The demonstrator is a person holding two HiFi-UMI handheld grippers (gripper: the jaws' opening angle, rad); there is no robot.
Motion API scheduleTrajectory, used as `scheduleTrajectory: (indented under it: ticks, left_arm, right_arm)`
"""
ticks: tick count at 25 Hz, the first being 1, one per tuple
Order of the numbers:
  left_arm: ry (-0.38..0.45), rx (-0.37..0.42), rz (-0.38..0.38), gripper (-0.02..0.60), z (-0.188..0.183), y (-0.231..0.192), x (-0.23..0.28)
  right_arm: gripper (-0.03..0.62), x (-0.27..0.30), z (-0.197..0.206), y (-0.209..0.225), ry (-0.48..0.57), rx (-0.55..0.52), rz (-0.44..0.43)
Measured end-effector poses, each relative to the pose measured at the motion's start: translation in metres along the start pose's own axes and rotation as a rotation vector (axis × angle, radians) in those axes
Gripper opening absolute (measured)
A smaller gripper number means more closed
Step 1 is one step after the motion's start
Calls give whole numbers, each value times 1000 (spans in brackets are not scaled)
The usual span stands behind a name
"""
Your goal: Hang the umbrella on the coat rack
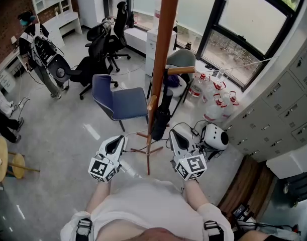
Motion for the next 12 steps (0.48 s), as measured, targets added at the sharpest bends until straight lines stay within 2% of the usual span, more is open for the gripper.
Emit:
scheduleTrajectory:
  ticks: [12]
  left_arm:
    - [-3, 3, -4, 11, 0, 0, -2]
  right_arm:
    - [6, 0, 5, -1, -28, 0, -3]
Point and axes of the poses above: the fingertips, and each gripper's own axes: x forward along the fingers, y to its right, z out of its underside, the point moved 8 cm from there along -x, backward along the fingers, and after that the axes turned 14 degrees about x, right-handed, at the moved point
